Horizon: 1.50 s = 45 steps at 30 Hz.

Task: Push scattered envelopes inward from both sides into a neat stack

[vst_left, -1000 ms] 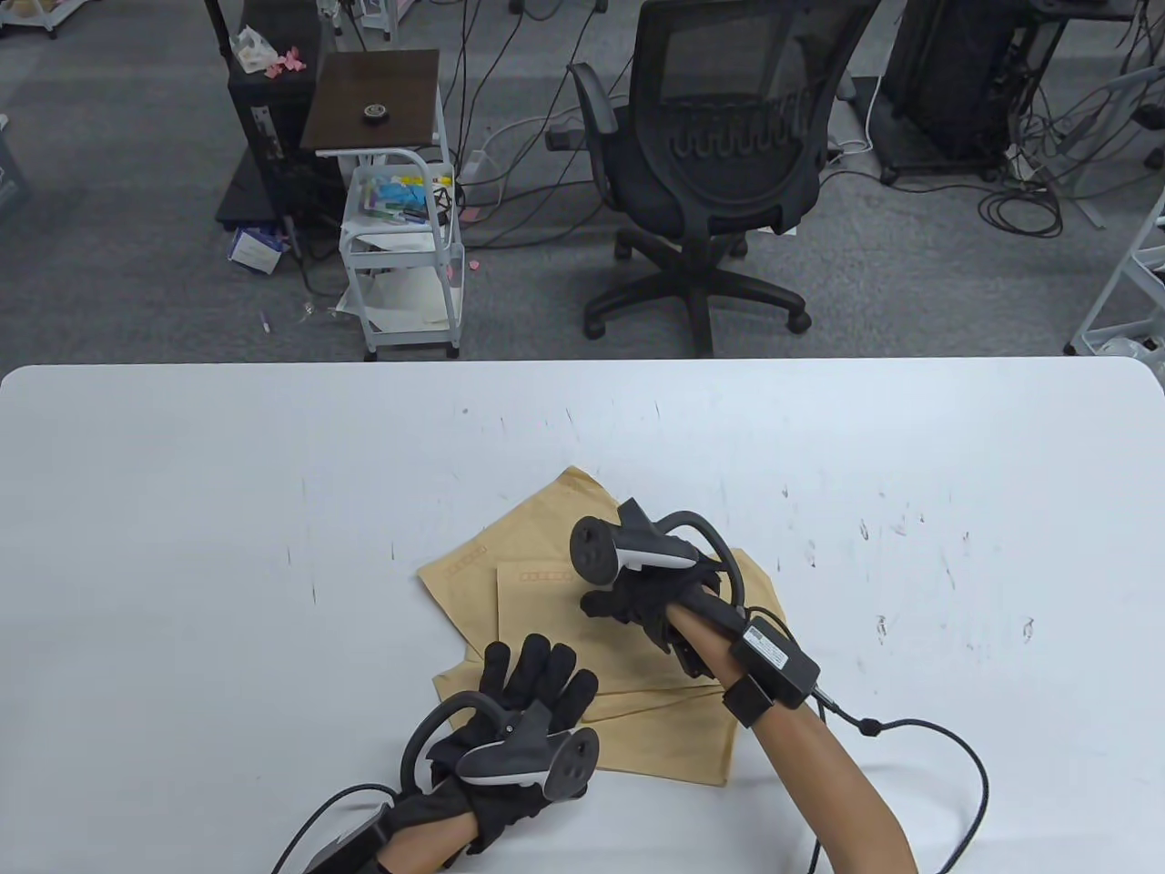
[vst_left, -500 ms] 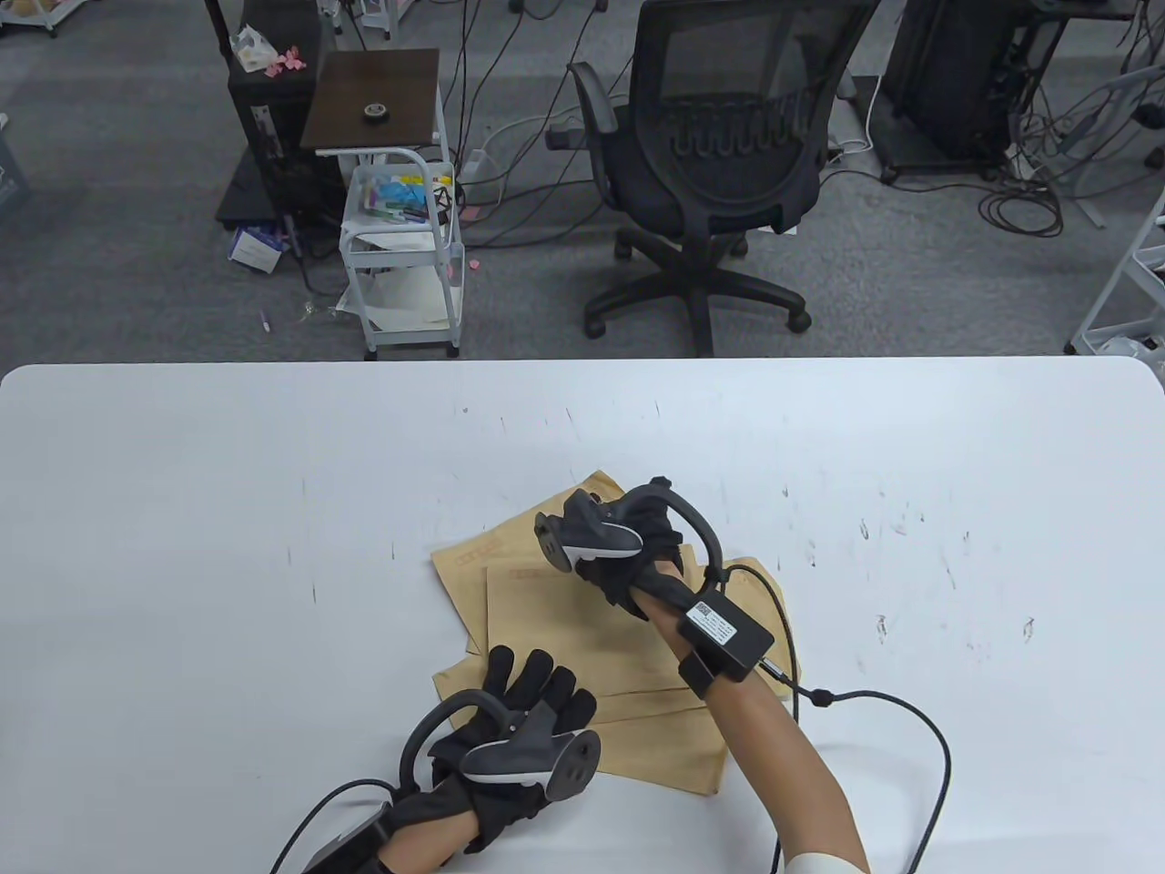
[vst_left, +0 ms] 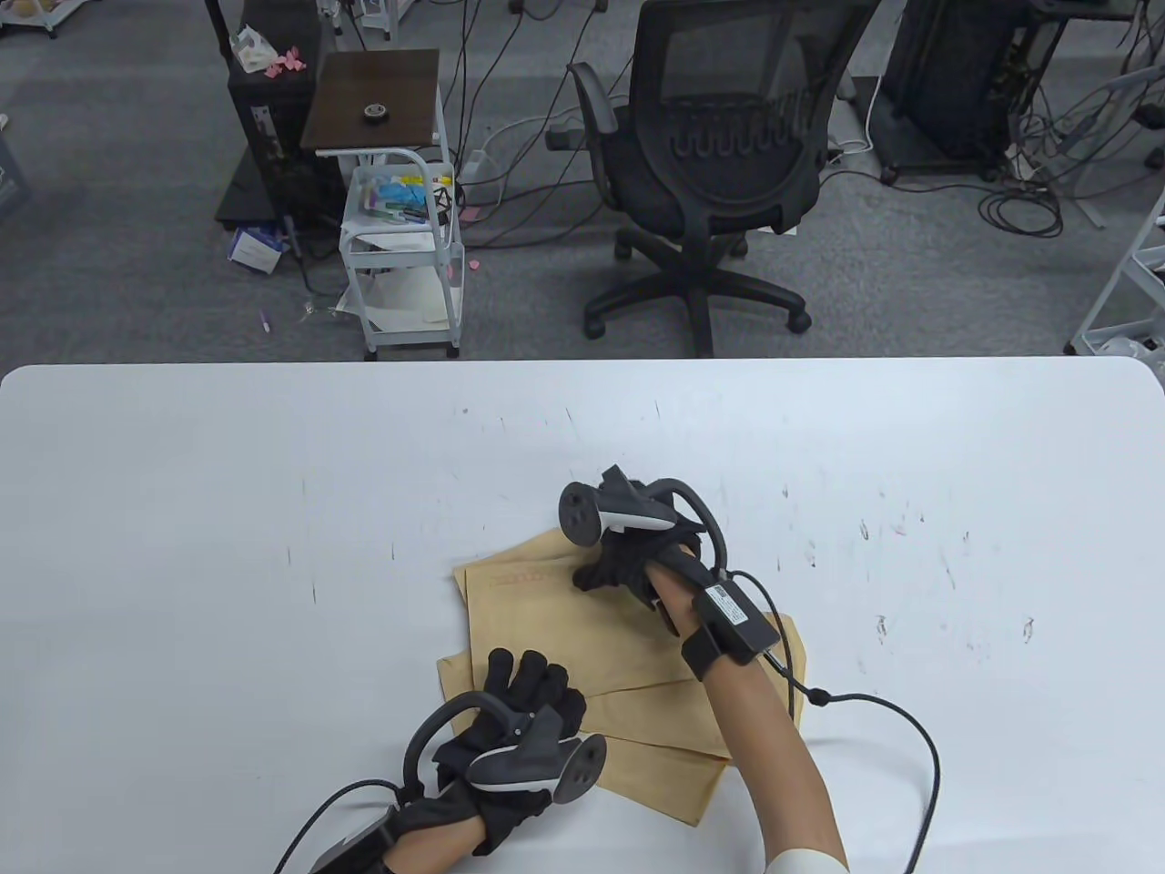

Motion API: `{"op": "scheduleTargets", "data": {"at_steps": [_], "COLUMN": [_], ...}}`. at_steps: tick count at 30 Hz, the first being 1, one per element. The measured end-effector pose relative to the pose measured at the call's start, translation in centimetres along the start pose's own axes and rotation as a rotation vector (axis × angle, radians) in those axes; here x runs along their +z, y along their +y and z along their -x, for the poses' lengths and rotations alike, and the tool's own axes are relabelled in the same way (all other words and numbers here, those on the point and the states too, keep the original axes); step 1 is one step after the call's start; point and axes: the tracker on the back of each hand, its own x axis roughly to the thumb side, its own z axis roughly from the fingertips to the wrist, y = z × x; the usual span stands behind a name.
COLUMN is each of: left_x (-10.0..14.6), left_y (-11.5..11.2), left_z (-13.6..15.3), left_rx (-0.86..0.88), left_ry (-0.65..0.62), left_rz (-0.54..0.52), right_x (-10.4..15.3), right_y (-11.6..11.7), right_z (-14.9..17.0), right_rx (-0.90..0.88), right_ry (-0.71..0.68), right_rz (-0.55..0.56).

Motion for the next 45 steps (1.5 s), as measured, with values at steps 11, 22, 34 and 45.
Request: {"op": "scheduleTargets", "data": {"at_steps": [11, 22, 34, 45], "left_x": [-0.7, -0.8, -0.8, -0.8], "left_y": [0.1, -0.2, -0.1, 0.0], "left_z": [-0.1, -0.1, -0.2, -0.2], "left_rx": [0.095, 0.147, 0.148, 0.181], "left_ry": [-0.025, -0.001, 0.007, 0.014], "left_rz": [0.029, 0.078, 0.099, 0.117], "right_x": [0.2, 1.4, 0.7, 1.0], "right_y": [-0.7, -0.8, -1.0, -1.9], "right_z": [-3.7, -3.5, -4.5, -4.6], "right_rx": [0.326, 0.268, 0.163, 0.119], "right_ry": [0.095, 0.089, 0.214, 0.206], "right_rz": [-0.018, 0.090, -0.122, -0.134]}}
